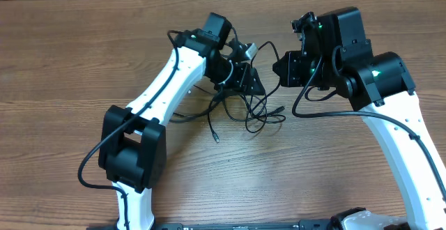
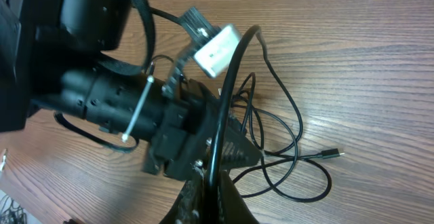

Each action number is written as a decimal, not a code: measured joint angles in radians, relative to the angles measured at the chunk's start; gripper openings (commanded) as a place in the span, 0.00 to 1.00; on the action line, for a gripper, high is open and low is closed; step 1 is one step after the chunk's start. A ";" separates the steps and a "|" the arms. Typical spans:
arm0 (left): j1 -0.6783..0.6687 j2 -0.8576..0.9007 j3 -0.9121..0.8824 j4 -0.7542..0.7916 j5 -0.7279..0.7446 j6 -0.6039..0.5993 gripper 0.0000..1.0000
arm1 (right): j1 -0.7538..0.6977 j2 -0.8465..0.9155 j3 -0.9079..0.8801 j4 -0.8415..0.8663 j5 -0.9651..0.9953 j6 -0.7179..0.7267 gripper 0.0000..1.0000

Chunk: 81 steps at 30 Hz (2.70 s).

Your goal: Untangle cables

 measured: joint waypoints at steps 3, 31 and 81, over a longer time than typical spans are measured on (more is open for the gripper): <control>-0.045 0.000 0.000 -0.011 -0.109 0.000 0.29 | 0.000 0.000 0.000 -0.002 0.005 0.000 0.04; 0.260 -0.700 0.327 0.010 -0.560 -0.007 0.04 | 0.000 0.111 -0.034 -0.122 0.324 0.087 0.04; 0.260 -0.576 0.327 -0.158 -1.037 0.005 0.04 | -0.358 0.113 -0.354 0.008 0.389 0.233 0.04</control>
